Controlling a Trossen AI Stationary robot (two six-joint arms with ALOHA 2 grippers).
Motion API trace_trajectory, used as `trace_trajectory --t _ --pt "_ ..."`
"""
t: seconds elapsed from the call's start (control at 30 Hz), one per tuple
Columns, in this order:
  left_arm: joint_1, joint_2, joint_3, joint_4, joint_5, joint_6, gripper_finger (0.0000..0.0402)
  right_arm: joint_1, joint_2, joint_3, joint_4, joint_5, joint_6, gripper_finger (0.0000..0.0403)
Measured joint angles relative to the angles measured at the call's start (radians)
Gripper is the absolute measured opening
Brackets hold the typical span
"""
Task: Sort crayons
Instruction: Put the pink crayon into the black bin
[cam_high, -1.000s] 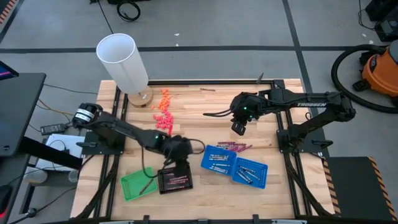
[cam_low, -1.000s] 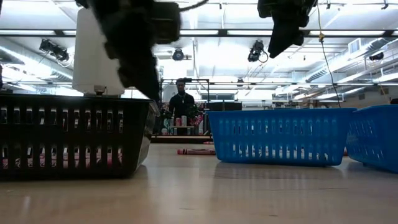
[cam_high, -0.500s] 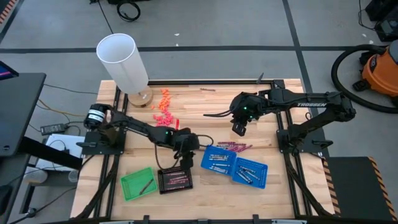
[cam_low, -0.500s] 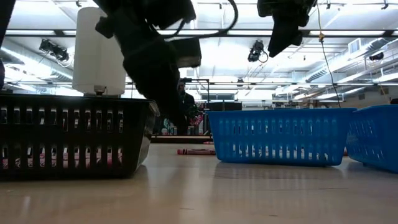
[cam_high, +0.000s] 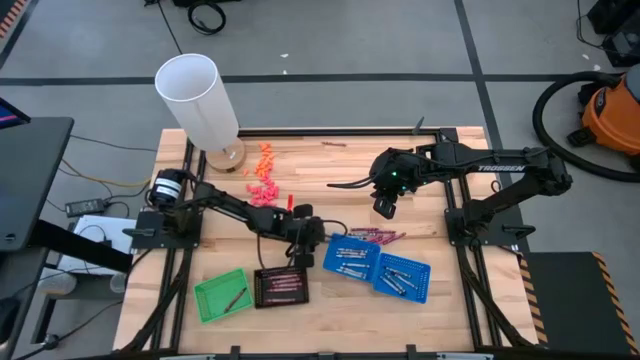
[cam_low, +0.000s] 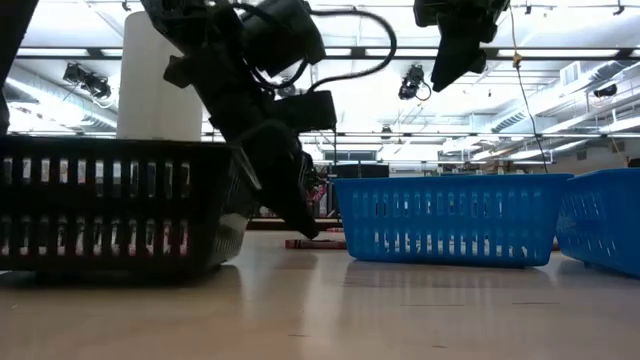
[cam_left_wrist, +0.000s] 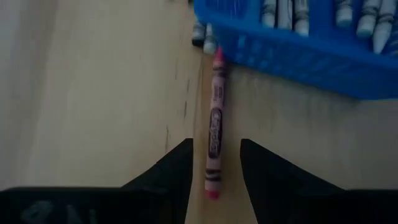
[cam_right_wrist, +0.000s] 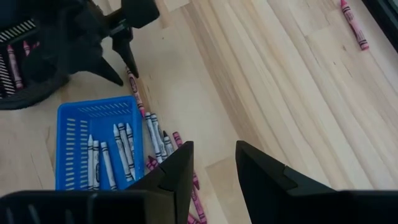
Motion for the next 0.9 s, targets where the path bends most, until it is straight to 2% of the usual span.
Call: trace_trajectory --t 0.13,0.27,0.33,0.57,0.9 --pt "0.034 0.020 0.000 -0.001 0.089 -0.021 0.0142 0.000 0.000 0.000 0.000 0.000 -0.003 0.0128" --pt "0.037 0.019 0.000 -0.004 0.107 -0.018 0.0136 0.000 0.000 0.000 0.000 -0.007 -0.007 0.0128" --pt "0.036 0.019 0.000 -0.008 0.112 -0.018 0.0118 0.000 0.000 0.000 0.000 -0.007 -0.014 0.0128" --pt "0.023 0.018 0.000 -0.012 0.132 -0.035 0.0016 0.000 0.000 0.000 0.000 -0.007 -0.025 0.0128" --pt "0.022 0.007 0.000 -0.051 0.125 -0.065 0.0019 0.000 0.000 0.000 0.000 -0.007 -0.026 0.0128"
